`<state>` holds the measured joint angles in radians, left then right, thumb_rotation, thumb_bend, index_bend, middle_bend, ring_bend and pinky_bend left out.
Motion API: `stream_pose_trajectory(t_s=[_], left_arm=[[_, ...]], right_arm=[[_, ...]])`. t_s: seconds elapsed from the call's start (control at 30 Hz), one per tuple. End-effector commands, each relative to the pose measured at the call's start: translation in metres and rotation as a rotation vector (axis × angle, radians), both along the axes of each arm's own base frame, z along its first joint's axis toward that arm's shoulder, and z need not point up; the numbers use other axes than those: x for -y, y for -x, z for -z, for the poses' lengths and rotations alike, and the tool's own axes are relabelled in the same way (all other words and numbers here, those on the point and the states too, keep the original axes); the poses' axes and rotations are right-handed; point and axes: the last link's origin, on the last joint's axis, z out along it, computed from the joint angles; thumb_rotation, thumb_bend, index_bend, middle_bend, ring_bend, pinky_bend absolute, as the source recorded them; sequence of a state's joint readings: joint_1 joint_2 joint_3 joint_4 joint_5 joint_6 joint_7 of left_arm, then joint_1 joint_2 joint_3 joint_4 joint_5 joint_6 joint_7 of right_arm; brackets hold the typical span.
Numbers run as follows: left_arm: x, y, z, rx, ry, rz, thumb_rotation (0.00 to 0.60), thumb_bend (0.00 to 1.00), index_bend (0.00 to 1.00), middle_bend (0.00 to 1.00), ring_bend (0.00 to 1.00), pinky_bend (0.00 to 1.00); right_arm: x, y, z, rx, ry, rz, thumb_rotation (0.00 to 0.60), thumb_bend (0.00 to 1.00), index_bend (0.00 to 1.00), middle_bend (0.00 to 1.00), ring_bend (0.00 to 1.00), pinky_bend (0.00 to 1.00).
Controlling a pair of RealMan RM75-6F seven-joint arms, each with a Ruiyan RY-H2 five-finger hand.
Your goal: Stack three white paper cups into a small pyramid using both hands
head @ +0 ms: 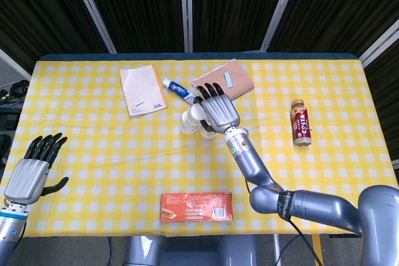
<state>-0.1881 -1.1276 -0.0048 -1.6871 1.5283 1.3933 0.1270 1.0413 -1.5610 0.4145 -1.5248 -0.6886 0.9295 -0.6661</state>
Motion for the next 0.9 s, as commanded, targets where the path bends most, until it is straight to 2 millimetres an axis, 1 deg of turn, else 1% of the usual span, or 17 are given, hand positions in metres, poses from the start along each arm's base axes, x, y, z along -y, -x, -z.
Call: stream_pose_trajectory(t_s=[0.03,0.43,0.53,0.6,0.7,0.9], left_arm=[[0.000,0.000,0.000,0.002,0.000,-0.002,0.600,0.25,0.00,0.00,0.00,0.00],[-0.001,0.002,-0.003,0.008,-0.004,-0.010,0.600,0.25,0.00,0.00,0.00,0.00],[-0.001,0.002,-0.003,0.010,-0.004,-0.010,0.600,0.25,0.00,0.00,0.00,0.00],[-0.001,0.002,-0.003,0.010,-0.004,-0.009,0.600,0.25,0.00,0.00,0.00,0.00],[-0.001,0.002,-0.003,0.009,-0.003,-0.011,0.600,0.25,0.00,0.00,0.00,0.00],[-0.001,0.002,-0.004,0.009,-0.005,-0.014,0.600,0.25,0.00,0.00,0.00,0.00]], right_arm=[[0.002,0.001,0.006,-0.004,-0.013,0.008,0.600,0.33,0.42,0.10,0.00,0.00],[0.005,0.004,0.014,-0.017,-0.011,0.008,0.600,0.33,0.42,0.09,0.00,0.00],[0.006,0.003,0.015,-0.018,-0.006,0.006,0.600,0.32,0.37,0.07,0.00,0.00],[0.006,0.004,0.016,-0.024,-0.002,0.004,0.600,0.29,0.30,0.04,0.00,0.00],[0.006,0.004,0.015,-0.030,0.004,0.001,0.600,0.26,0.25,0.02,0.00,0.00],[0.003,0.006,0.012,-0.049,0.011,0.003,0.600,0.25,0.21,0.00,0.00,0.00]])
